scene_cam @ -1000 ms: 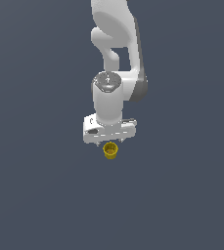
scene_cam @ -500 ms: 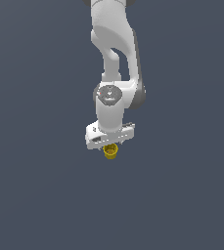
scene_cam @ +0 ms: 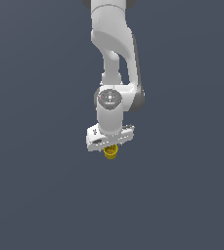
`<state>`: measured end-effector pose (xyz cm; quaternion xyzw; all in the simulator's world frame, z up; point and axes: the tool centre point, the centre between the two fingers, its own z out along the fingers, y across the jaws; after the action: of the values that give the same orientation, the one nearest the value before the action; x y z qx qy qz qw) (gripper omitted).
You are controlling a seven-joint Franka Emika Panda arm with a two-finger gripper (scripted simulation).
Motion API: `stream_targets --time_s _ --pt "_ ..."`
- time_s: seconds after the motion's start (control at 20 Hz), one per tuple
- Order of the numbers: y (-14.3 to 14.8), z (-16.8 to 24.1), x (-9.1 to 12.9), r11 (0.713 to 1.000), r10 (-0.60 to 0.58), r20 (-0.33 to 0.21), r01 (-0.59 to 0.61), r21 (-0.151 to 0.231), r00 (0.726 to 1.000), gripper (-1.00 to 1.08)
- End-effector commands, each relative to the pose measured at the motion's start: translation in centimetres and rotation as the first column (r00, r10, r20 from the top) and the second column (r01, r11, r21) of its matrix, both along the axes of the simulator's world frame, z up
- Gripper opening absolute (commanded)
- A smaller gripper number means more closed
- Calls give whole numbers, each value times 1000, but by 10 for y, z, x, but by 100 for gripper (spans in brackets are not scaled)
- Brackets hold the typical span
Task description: Pick up the object and move it to a goal position.
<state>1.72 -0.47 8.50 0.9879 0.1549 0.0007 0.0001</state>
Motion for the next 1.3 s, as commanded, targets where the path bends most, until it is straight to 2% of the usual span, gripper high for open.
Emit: stream_targets --time_s 0.0,0.45,0.5,1.25 --pt "0 -13 -1 1000 2 -1 -2 0 1000 100" --pt "0 -39 0 1000 4 -1 -4 0 1000 100" --pt "0 -39 0 1000 4 -1 -4 0 1000 -100" --pt "-5 -31 2 1000 3 -1 -3 0 1000 -100"
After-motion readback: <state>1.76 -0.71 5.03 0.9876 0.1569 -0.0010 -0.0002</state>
